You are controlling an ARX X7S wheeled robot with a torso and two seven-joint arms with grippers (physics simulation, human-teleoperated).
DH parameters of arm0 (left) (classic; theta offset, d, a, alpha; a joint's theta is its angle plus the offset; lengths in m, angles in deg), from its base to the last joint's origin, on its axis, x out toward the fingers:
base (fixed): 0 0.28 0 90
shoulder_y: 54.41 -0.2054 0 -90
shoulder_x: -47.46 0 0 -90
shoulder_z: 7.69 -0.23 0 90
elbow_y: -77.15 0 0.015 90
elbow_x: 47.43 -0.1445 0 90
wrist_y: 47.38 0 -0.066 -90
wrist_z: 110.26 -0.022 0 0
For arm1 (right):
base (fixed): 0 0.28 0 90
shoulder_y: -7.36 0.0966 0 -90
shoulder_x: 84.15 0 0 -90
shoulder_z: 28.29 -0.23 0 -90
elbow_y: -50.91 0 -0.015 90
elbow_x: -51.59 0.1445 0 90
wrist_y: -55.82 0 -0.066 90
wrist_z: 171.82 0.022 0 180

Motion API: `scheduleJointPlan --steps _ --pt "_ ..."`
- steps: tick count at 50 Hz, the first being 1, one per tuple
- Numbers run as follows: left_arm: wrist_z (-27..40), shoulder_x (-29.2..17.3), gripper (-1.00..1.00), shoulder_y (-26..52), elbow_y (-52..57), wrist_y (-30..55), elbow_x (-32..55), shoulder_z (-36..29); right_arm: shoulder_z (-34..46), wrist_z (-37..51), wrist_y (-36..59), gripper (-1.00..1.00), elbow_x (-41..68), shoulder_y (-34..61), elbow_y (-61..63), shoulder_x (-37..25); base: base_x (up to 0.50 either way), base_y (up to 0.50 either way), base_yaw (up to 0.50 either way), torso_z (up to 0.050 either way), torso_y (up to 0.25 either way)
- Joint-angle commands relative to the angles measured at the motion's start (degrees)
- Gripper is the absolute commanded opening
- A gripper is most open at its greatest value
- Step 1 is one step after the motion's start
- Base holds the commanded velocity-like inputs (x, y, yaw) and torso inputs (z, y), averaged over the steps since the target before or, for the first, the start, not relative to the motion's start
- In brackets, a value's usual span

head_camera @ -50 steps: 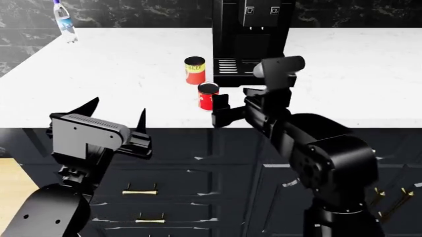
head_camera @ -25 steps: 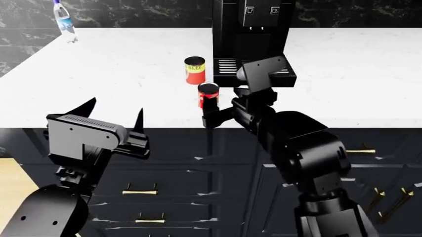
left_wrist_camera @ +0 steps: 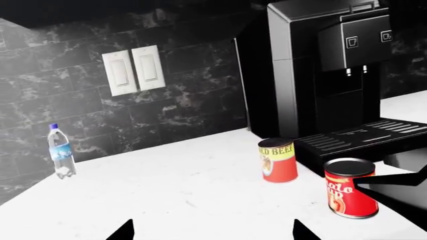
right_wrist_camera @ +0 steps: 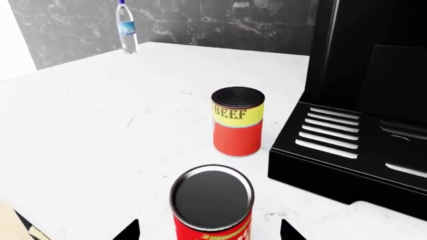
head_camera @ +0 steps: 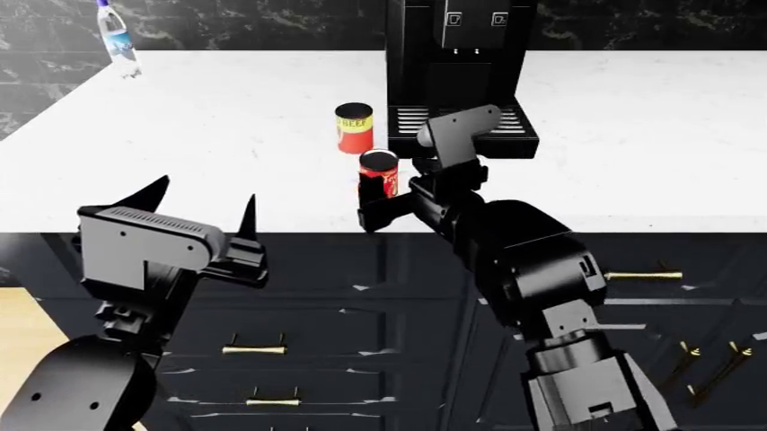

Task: Pick the cans from the counter and place them in their designated side in the cabinet.

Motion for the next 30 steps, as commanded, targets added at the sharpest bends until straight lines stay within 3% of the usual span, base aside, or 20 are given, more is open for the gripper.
scheduleJointPlan --steps 1,11,17,23,30 --pt "0.23 -0.35 1.0 -0.37 0.15 -0.09 0.17 0.26 0.42 -0.63 -3.63 1.0 1.65 1.88 -5.31 1.21 0.0 0.0 0.0 0.0 0.0" --pt "0.42 -0.47 1.0 -0.18 -0.02 -0.1 0.24 0.11 1.09 -0.98 -9.53 1.0 2.5 4.73 -15.85 2.12 0.0 0.0 0.0 0.0 0.0" --pt "0.47 -0.6 1.0 -0.08 -0.21 -0.15 0.43 0.3 5.93 -0.48 -16.48 1.0 6.65 8.35 -26.81 2.75 0.0 0.0 0.0 0.0 0.0" --pt "0.54 -0.69 1.0 -0.16 -0.75 -0.55 0.5 0.53 16.78 -0.16 -23.54 1.0 16.8 11.81 -36.82 2.83 0.0 0.0 0.0 0.0 0.0" --pt "0.53 -0.8 1.0 0.14 -1.63 -0.81 0.61 0.65 39.92 0.57 -32.97 1.0 39.95 15.78 -44.69 2.87 0.0 0.0 0.0 0.0 0.0"
